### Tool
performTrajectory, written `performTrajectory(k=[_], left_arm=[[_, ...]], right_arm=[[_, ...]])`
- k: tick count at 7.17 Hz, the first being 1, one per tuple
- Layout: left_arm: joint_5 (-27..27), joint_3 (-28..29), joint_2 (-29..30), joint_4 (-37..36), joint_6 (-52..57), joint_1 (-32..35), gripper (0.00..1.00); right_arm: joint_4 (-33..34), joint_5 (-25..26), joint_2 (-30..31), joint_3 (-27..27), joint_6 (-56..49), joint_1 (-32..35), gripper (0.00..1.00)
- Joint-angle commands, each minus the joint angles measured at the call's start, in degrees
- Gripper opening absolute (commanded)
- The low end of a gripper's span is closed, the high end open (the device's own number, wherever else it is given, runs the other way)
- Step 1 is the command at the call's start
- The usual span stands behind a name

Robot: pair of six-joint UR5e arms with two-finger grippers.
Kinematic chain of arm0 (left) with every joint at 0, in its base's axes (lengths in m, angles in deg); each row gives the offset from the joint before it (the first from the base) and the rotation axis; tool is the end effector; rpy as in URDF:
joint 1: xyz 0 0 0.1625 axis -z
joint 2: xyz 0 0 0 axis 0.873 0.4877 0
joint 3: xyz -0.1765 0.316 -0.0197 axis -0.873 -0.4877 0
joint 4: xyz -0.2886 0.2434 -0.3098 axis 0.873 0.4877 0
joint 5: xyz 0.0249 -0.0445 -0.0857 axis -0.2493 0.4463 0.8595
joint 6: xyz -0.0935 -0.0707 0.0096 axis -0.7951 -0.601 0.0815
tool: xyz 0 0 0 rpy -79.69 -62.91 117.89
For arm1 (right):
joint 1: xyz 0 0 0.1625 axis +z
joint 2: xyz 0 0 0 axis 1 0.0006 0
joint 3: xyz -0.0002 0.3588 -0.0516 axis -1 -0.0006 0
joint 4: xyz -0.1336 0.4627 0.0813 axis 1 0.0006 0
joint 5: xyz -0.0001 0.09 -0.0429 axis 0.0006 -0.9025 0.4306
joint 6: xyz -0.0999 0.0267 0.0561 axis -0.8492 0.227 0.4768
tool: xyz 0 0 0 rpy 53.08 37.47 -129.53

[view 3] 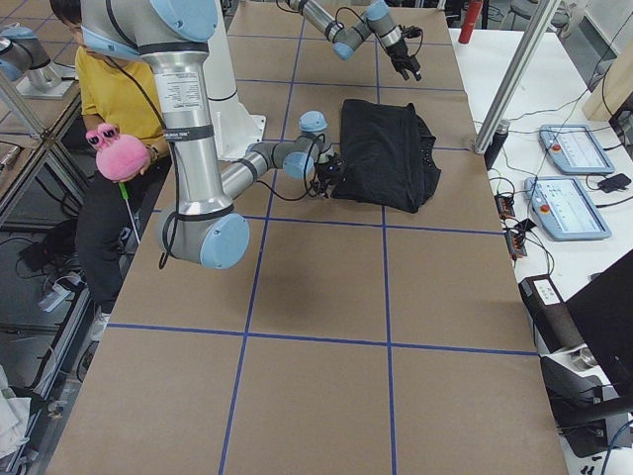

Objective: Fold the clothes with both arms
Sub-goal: 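Hold the shirt's side edge closed in the right gripper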

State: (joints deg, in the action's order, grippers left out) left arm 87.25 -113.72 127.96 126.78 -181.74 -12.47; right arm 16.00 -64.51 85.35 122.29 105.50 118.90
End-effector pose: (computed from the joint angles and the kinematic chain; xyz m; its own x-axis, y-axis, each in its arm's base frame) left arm 0.4377 -0.6725 0.2481 0.1870 -0.3521 -0.9171 0.6946 0.7075 -0.1300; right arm -0.5131 -0.4210 0.3111 0.2897 0.7682 0.5710 -0.6692 0.5891 -0.4529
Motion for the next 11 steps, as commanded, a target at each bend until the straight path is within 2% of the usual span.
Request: performTrajectory(k=[1,2,5,6,11], left_arm=[[0.0,0.0,0.0,0.0,0.0,0.0,0.99],[0.0,0.0,-0.1,0.0,0.0,0.1,0.99],[-0.1,-0.4,-0.7,0.0,0.0,0.1,0.99],[-0.1,-1.0,-1.3,0.1,0.0,0.1,0.99],[-0.1,-2.4,-2.6,0.0,-0.1,0.1,0.99]], right_arm=[[0.0,0.2,-0.1,-0.3,-0.1,0.0,0.71],[0.0,0.2,-0.1,-0.3,-0.1,0.0,0.62],[0.0,0.8,-0.5,-0.9,-0.1,0.1,0.49],[0.0,0.7,-0.9,-0.8,-0.2,0.3,0.00],[0.0,-0.7,-0.8,-0.4,-1.4,1.6,0.00]])
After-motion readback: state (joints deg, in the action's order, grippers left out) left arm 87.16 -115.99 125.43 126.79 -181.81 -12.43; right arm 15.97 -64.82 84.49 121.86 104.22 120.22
